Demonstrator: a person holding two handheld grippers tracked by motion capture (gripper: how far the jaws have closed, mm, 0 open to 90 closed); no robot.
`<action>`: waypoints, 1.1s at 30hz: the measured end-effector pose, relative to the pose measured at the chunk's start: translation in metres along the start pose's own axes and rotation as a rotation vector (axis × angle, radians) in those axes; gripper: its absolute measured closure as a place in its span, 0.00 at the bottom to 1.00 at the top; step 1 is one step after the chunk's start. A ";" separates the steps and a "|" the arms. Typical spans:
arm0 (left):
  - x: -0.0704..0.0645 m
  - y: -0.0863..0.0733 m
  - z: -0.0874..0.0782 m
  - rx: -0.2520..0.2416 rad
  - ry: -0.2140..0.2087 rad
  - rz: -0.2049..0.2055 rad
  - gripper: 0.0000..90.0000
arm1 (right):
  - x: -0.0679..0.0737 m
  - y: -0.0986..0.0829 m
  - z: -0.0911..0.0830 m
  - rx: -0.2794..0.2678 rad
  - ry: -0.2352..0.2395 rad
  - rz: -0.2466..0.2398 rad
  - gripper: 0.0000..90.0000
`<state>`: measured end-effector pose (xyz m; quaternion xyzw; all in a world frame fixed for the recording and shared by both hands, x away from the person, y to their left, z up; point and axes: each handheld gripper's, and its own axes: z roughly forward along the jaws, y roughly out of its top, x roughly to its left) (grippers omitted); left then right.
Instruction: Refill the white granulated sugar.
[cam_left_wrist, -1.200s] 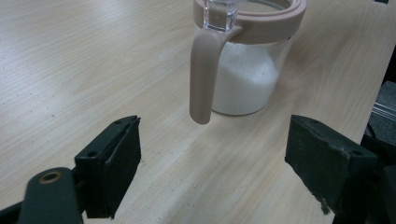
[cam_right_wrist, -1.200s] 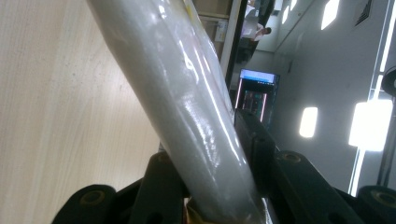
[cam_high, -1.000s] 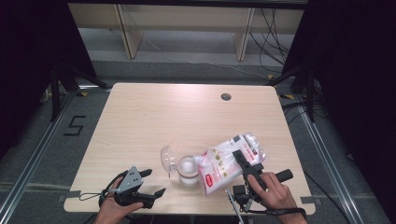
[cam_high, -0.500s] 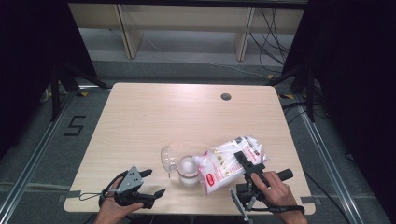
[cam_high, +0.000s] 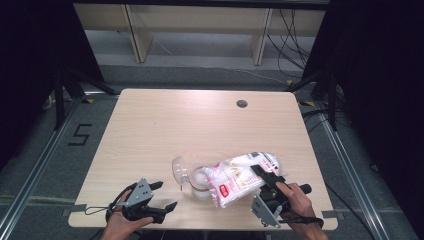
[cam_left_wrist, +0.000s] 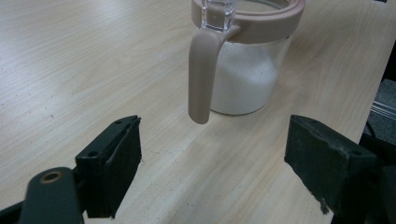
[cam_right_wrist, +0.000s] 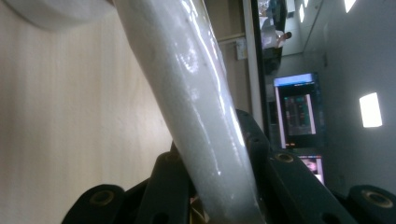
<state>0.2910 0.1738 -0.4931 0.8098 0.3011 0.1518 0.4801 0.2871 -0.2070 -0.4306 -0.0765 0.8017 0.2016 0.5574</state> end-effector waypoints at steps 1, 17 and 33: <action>0.000 0.000 0.000 0.002 0.007 0.002 0.20 | 0.001 -0.001 0.000 -0.004 0.023 0.038 0.86; -0.001 0.000 0.001 -0.003 0.006 0.001 0.20 | 0.000 -0.025 0.012 -0.088 0.106 0.446 0.88; 0.001 0.000 0.001 -0.002 0.003 -0.014 0.20 | 0.007 -0.044 0.036 -0.153 0.162 0.710 0.92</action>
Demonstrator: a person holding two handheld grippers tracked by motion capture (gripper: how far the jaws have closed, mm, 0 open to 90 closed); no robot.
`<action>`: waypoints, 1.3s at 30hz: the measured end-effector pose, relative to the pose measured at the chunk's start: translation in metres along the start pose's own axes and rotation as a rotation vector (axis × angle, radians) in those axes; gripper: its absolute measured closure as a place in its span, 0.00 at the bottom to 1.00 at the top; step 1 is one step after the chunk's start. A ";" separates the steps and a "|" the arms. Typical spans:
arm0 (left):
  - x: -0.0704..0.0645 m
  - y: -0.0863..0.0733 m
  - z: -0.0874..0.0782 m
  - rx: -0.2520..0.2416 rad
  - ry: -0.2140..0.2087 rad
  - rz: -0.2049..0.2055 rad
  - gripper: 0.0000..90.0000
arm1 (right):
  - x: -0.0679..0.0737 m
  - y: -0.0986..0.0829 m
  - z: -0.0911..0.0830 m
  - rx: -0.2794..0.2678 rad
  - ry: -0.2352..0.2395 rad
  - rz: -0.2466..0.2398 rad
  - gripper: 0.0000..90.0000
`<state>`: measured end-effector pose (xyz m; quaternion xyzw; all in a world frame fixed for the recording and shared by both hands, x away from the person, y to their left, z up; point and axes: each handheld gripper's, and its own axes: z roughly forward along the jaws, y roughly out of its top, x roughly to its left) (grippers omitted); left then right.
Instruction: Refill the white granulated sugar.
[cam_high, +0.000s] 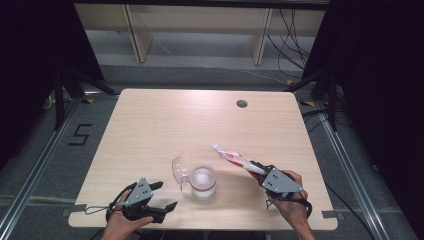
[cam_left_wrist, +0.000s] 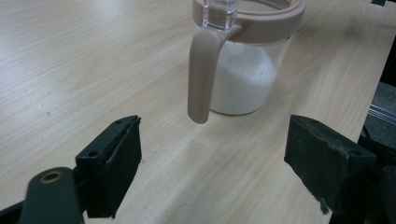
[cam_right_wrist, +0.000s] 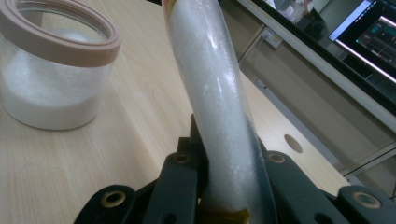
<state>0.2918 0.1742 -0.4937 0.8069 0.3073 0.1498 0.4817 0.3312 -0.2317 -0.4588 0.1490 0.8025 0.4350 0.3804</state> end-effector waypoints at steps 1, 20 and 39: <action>0.000 0.000 0.000 0.000 0.001 0.001 0.20 | -0.001 -0.002 0.002 0.003 0.002 -0.010 0.92; -0.001 0.000 0.000 -0.003 0.004 0.003 0.20 | -0.017 -0.033 0.004 -0.036 -0.020 0.233 0.92; 0.000 0.000 -0.001 0.006 0.013 0.014 0.20 | -0.017 -0.043 -0.006 -0.038 -0.012 0.376 0.89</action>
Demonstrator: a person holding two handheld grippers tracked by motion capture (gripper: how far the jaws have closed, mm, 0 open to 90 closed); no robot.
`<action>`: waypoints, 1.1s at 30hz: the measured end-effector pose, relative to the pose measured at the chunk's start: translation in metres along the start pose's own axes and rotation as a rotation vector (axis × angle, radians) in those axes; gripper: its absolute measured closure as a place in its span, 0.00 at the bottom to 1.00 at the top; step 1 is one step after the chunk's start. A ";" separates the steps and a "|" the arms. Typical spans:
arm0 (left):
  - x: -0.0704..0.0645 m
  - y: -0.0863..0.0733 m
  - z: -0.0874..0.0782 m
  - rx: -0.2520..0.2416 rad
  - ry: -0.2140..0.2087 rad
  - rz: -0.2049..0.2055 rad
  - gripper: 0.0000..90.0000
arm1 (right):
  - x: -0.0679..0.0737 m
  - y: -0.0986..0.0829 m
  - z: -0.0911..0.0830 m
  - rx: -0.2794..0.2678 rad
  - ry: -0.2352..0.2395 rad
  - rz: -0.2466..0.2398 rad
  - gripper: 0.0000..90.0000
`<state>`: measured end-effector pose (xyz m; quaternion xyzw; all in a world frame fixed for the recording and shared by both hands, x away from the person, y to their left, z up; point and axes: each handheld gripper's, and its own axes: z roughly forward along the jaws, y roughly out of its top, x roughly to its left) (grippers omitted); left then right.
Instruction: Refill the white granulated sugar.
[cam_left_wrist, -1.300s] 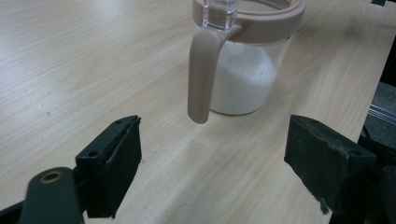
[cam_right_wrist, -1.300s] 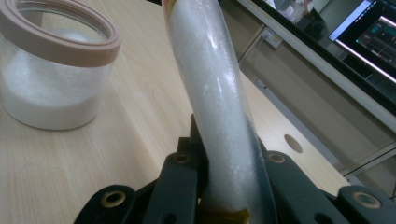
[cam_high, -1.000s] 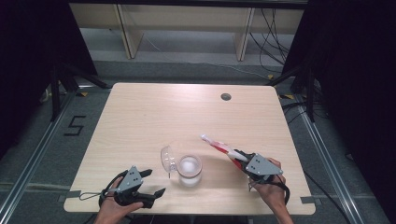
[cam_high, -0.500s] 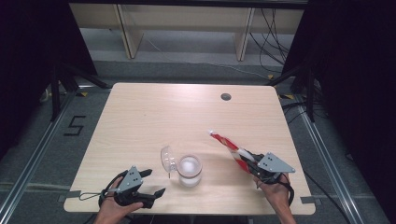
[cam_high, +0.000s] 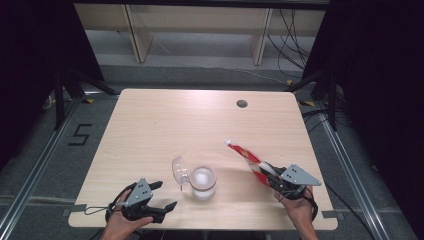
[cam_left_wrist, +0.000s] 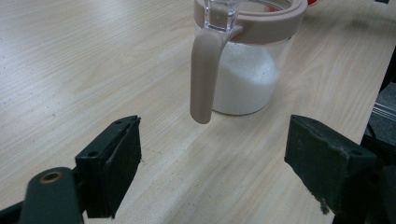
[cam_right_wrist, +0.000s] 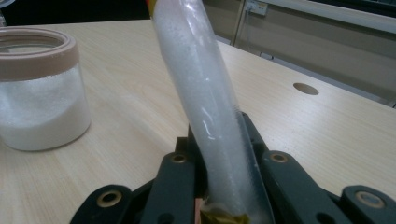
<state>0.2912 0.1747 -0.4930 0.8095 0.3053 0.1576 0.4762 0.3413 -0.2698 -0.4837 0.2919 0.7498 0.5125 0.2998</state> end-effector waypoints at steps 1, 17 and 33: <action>0.002 0.000 0.001 -0.001 -0.009 0.023 0.20 | 0.000 0.000 -0.001 0.008 0.005 0.015 0.89; 0.000 -0.001 0.002 -0.009 -0.001 -0.017 0.20 | -0.002 -0.006 -0.022 0.040 -0.058 0.142 0.88; 0.002 0.001 0.002 -0.001 0.000 0.025 0.20 | -0.003 -0.006 -0.037 0.057 -0.100 0.153 0.87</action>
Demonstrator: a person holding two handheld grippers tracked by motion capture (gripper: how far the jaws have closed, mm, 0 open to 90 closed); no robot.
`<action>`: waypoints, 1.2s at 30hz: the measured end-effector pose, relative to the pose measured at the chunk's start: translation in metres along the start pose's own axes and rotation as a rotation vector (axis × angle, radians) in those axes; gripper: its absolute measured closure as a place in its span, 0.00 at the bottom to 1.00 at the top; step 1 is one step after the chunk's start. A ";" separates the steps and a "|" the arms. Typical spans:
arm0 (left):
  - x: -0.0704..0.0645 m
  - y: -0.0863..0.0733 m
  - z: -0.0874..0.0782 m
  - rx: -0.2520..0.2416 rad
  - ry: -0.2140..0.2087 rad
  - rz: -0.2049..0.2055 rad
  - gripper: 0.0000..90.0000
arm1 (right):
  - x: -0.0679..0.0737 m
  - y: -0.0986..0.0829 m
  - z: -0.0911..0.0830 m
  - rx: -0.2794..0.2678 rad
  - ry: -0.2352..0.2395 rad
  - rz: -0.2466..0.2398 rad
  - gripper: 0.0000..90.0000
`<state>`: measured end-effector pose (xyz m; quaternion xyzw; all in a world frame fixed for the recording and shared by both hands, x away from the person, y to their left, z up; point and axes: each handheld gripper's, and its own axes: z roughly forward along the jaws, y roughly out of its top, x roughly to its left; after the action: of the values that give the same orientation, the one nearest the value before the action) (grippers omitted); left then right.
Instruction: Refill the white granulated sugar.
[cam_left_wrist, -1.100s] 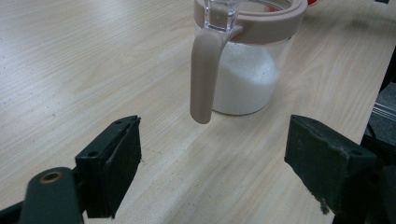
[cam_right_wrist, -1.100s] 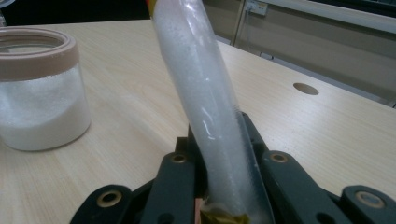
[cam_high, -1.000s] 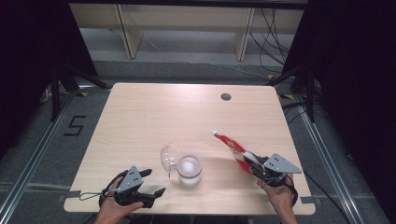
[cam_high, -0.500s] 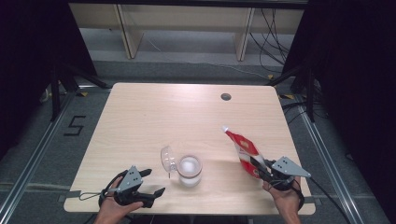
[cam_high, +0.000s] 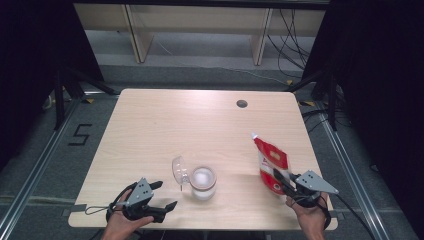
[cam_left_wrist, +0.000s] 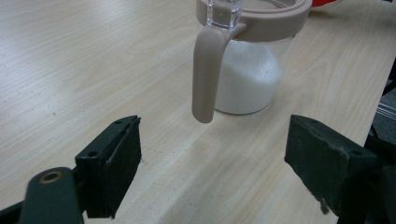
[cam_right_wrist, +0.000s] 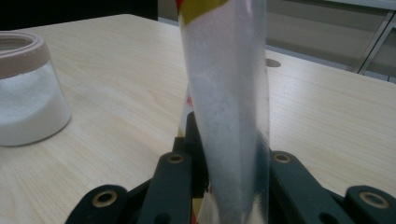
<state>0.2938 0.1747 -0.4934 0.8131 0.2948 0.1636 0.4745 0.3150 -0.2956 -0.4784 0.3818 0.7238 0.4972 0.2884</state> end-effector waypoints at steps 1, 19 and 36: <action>0.000 0.000 0.000 -0.007 0.000 -0.005 0.20 | 0.001 -0.001 -0.001 0.007 -0.005 0.019 0.87; -0.001 0.000 -0.001 -0.003 0.003 0.000 0.20 | -0.002 -0.006 -0.014 0.026 -0.043 0.054 0.84; -0.002 0.000 -0.001 -0.006 0.011 -0.031 0.20 | -0.002 -0.002 -0.023 -0.027 -0.076 0.045 0.57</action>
<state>0.2917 0.1747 -0.4927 0.8061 0.3094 0.1618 0.4778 0.2969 -0.3091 -0.4725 0.4127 0.6968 0.4983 0.3094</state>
